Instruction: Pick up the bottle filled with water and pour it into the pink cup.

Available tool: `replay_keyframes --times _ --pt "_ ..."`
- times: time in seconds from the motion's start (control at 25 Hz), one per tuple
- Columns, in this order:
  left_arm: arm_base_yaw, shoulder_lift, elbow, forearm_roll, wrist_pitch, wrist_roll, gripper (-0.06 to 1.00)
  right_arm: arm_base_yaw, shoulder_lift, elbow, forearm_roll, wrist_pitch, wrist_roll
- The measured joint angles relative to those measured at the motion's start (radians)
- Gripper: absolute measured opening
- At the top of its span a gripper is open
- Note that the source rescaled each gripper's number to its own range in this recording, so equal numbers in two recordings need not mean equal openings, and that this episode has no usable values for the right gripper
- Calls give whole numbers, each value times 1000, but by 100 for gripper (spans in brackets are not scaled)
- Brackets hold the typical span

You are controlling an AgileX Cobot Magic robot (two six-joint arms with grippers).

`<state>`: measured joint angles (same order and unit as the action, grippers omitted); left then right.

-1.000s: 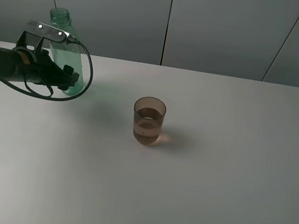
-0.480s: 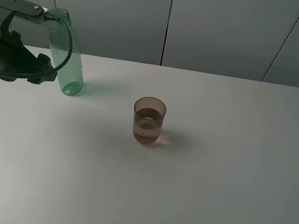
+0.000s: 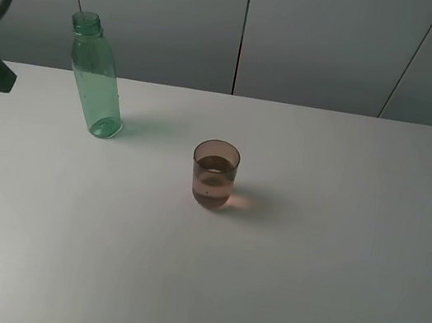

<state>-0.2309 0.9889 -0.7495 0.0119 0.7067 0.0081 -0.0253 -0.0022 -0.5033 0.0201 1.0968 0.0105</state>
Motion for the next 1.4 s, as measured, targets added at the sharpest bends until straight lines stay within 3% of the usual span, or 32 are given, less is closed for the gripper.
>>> replay_keyframes --times 0.44,0.92,1.2,1.4 --pt "0 -528 136 29 312 -2 97 0 0 0 0 0 0" --pt "5 -854 233 48 367 -32 97 0 0 0 0 0 0" --pt "130 -976 240 54 370 -32 97 0 0 0 0 0 0" --pt "139 -989 240 54 371 -32 97 0 0 0 0 0 0"
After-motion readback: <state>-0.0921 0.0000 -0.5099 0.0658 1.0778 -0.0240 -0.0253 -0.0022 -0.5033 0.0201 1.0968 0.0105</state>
